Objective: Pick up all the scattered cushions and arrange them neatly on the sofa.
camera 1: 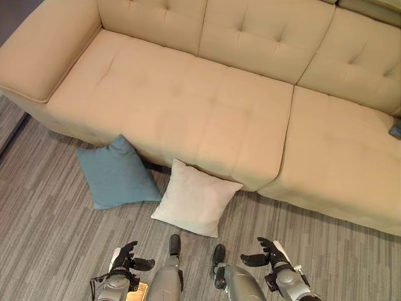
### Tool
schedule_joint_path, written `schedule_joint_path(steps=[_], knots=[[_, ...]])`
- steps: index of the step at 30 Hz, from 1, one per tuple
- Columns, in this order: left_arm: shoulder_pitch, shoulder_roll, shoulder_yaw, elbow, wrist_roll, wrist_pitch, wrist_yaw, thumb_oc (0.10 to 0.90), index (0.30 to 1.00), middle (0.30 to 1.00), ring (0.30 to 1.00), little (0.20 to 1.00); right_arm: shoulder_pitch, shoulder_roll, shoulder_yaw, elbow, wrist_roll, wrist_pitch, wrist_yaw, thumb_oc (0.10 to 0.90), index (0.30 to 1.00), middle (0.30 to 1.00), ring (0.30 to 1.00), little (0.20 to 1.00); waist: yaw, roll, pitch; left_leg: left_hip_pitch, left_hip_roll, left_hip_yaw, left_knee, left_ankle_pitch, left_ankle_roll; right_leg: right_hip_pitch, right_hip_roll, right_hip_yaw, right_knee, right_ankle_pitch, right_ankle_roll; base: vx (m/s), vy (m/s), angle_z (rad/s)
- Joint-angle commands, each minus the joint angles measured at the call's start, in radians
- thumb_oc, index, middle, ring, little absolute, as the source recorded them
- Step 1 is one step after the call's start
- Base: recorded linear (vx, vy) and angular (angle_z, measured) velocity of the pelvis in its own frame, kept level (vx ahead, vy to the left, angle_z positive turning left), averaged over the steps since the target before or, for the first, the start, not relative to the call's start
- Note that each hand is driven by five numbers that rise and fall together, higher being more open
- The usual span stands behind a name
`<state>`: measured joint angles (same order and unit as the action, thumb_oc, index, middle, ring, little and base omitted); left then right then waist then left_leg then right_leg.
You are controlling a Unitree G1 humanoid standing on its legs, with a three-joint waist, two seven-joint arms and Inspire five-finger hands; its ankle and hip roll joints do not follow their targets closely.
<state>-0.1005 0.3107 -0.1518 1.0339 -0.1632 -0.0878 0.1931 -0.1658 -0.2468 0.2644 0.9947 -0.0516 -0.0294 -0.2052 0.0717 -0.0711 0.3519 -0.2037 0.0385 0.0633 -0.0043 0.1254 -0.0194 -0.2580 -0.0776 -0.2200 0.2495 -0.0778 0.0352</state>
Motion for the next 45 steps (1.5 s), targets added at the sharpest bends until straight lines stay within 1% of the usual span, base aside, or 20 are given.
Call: schedule_joint_path(steps=[1,2,3,5,7,10,12,16,17,19,24,26,30,31,33,38,39,40,44,45], knots=[[-0.058,0.031,0.008,-0.049,-0.062,-0.061,0.068,0.800,0.900,0.900,0.900,0.900,-0.029,-0.032,-0.020,-0.079,0.100,-0.034,-0.071,0.800,0.900,0.900,0.900,0.900,-0.011,-0.021,0.007,-0.107,-0.055,0.009,0.085,-0.116,0.007,0.006,-0.021,-0.033,-0.096,-0.002,0.036,-0.02,-0.039,0.05],[-0.079,0.034,0.002,-0.061,-0.077,-0.067,0.078,0.800,0.900,0.900,0.900,0.900,-0.045,-0.024,-0.035,-0.071,0.134,-0.039,-0.082,0.800,0.900,0.900,0.900,0.900,-0.012,-0.019,0.019,-0.128,-0.056,0.003,0.105,-0.139,0.000,-0.017,-0.021,-0.029,-0.079,-0.025,0.038,-0.03,-0.043,0.10],[-0.095,0.034,-0.004,-0.072,-0.094,-0.071,0.084,0.800,0.900,0.900,0.900,0.900,-0.057,-0.019,-0.043,-0.077,0.164,-0.044,-0.092,0.800,0.900,0.900,0.900,0.900,-0.014,-0.017,0.028,-0.159,-0.055,0.000,0.123,-0.139,0.000,-0.047,-0.024,-0.030,-0.066,-0.026,0.035,-0.07,-0.054,0.12],[-0.170,0.041,-0.029,-0.137,-0.145,-0.095,0.116,0.800,0.900,0.900,0.900,0.900,-0.118,0.004,-0.092,-0.109,0.286,-0.077,-0.138,0.800,0.900,0.900,0.900,0.900,-0.024,-0.008,0.060,-0.280,-0.047,-0.003,0.193,-0.146,-0.004,-0.162,-0.035,-0.037,-0.015,-0.030,0.029,-0.13,-0.026,0.14],[-0.221,0.050,-0.050,-0.164,-0.162,-0.107,0.137,0.800,0.900,0.900,0.900,0.900,-0.168,0.014,-0.096,-0.121,0.349,-0.094,-0.163,0.800,0.900,0.900,0.900,0.900,-0.031,-0.001,0.078,-0.352,-0.046,-0.007,0.233,-0.148,-0.005,-0.233,-0.041,-0.037,0.018,-0.032,0.025,-0.11,0.004,0.29],[-0.387,0.092,-0.076,-0.225,-0.209,-0.133,0.195,0.800,0.900,0.900,0.900,0.900,-0.336,-0.002,-0.096,-0.159,0.449,-0.129,-0.214,0.800,0.900,0.900,0.900,0.900,-0.048,0.012,0.128,-0.544,-0.031,-0.003,0.306,-0.151,-0.007,-0.440,-0.065,-0.020,0.114,-0.040,0.029,-0.10,0.062,0.07],[-0.495,0.123,-0.085,-0.250,-0.218,-0.140,0.232,0.800,0.900,0.900,0.900,0.900,-0.439,-0.023,-0.087,-0.167,0.491,-0.146,-0.233,0.800,0.900,0.900,0.900,0.900,-0.058,0.018,0.159,-0.637,-0.029,-0.004,0.335,-0.154,-0.005,-0.547,-0.073,-0.002,0.174,-0.050,0.027,-0.03,0.059,0.02],[-0.668,0.195,-0.106,-0.269,-0.203,-0.137,0.298,0.800,0.900,0.900,0.900,0.900,-0.607,-0.062,-0.064,-0.156,0.552,-0.164,-0.254,0.800,0.900,0.900,0.900,0.900,-0.072,0.018,0.168,-0.829,-0.032,-0.007,0.399,-0.173,0.010,-0.739,-0.087,0.028,0.253,-0.067,0.032,0.05,0.038,0.08],[-0.672,0.195,-0.106,-0.268,-0.204,-0.137,0.298,0.800,0.900,0.900,0.900,0.900,-0.611,-0.062,-0.064,-0.154,0.553,-0.165,-0.253,0.800,0.900,0.900,0.900,0.900,-0.072,0.018,0.168,-0.835,-0.033,-0.007,0.402,-0.173,0.010,-0.745,-0.088,0.028,0.256,-0.068,0.032,0.05,0.041,0.00],[-0.760,0.256,-0.126,-0.302,-0.200,-0.129,0.322,0.800,0.900,0.900,0.900,0.900,-0.699,-0.086,-0.038,-0.162,0.600,-0.170,-0.251,0.800,0.900,0.900,0.900,0.900,-0.082,0.021,0.168,-0.950,-0.037,-0.006,0.468,-0.193,0.020,-0.864,-0.096,0.055,0.319,-0.077,0.031,0.08,0.086,0.08],[-0.810,0.280,-0.138,-0.299,-0.197,-0.121,0.328,0.800,0.900,0.900,0.900,0.900,-0.731,-0.086,-0.032,-0.157,0.623,-0.171,-0.243,0.800,0.900,0.900,0.900,0.900,-0.086,0.022,0.168,-0.998,-0.042,-0.005,0.488,-0.200,0.025,-0.916,-0.097,0.062,0.336,-0.081,0.032,0.04,0.027,0.02],[-0.864,0.295,-0.160,-0.295,-0.202,-0.118,0.321,0.800,0.900,0.900,0.900,0.900,-0.761,-0.076,-0.019,-0.155,0.667,-0.175,-0.219,0.800,0.900,0.900,0.900,0.900,-0.087,0.025,0.168,-1.023,-0.048,-0.007,0.497,-0.202,0.028,-0.947,-0.095,0.073,0.349,-0.080,0.033,0.04,0.041,0.01],[-0.924,0.294,-0.188,-0.288,-0.215,-0.115,0.310,0.800,0.900,0.900,0.900,0.900,-0.798,-0.064,-0.002,-0.152,0.716,-0.189,-0.195,0.800,0.900,0.900,0.900,0.900,-0.086,0.028,0.168,-1.042,-0.054,-0.004,0.502,-0.203,0.031,-0.970,-0.095,0.080,0.361,-0.082,0.034,0.03,0.028,0.00],[-0.992,0.281,-0.228,-0.280,-0.227,-0.112,0.308,0.800,0.900,0.900,0.900,0.900,-0.850,-0.053,0.034,-0.144,0.731,-0.189,-0.186,0.800,0.900,0.900,0.900,0.900,-0.086,0.033,0.168,-1.060,-0.059,-0.006,0.507,-0.203,0.031,-0.989,-0.095,0.084,0.369,-0.085,0.035,0.00,0.000,0.00],[-1.015,0.275,-0.239,-0.270,-0.228,-0.111,0.308,0.800,0.900,0.900,0.900,0.900,-0.872,-0.048,0.042,-0.141,0.734,-0.189,-0.184,0.800,0.900,0.900,0.900,0.900,-0.086,0.034,0.168,-1.067,-0.060,-0.008,0.508,-0.203,0.031,-0.996,-0.096,0.087,0.370,-0.085,0.036,0.00,0.000,0.00],[-1.135,0.239,-0.308,-0.234,-0.234,-0.102,0.306,0.800,0.900,0.900,0.900,0.900,-0.984,-0.028,0.098,-0.126,0.730,-0.185,-0.191,0.800,0.900,0.900,0.900,0.900,-0.087,0.039,0.168,-1.110,-0.067,-0.010,0.520,-0.200,0.029,-1.039,-0.100,0.098,0.384,-0.085,0.038,0.00,0.000,0.01],[-1.203,0.195,-0.352,-0.204,-0.227,-0.092,0.302,0.800,0.900,0.900,0.900,0.900,-1.056,-0.001,0.147,-0.125,0.726,-0.184,-0.192,0.800,0.900,0.900,0.900,0.900,-0.089,0.042,0.168,-1.130,-0.071,-0.009,0.526,-0.199,0.030,-1.063,-0.097,0.108,0.395,-0.084,0.037,0.02,0.009,0.05],[-1.206,0.195,-0.353,-0.201,-0.228,-0.092,0.302,0.800,0.900,0.900,0.900,0.900,-1.058,-0.001,0.146,-0.124,0.726,-0.184,-0.192,0.800,0.900,0.900,0.900,0.900,-0.089,0.042,0.168,-1.133,-0.071,-0.009,0.527,-0.199,0.031,-1.067,-0.097,0.109,0.397,-0.084,0.037,0.02,0.005,0.04],[-1.274,0.099,-0.385,-0.173,-0.260,-0.097,0.297,0.800,0.900,0.900,0.900,0.900,-1.147,0.051,0.186,-0.127,0.738,-0.196,-0.190,0.800,0.900,0.900,0.900,0.900,-0.089,0.045,0.168,-1.166,-0.075,-0.008,0.539,-0.195,0.031,-1.105,-0.092,0.119,0.417,-0.085,0.035,0.00,-0.010,0.01],[-1.285,0.075,-0.389,-0.179,-0.279,-0.105,0.296,0.704,0.756,0.756,0.756,0.756,-1.162,0.067,0.195,-0.138,0.745,-0.202,-0.189,0.731,0.796,0.796,0.796,0.796,-0.090,0.045,0.168,-1.173,-0.075,-0.006,0.544,-0.193,0.030,-1.110,-0.091,0.120,0.418,-0.085,0.034,0.00,-0.030,0.06]])
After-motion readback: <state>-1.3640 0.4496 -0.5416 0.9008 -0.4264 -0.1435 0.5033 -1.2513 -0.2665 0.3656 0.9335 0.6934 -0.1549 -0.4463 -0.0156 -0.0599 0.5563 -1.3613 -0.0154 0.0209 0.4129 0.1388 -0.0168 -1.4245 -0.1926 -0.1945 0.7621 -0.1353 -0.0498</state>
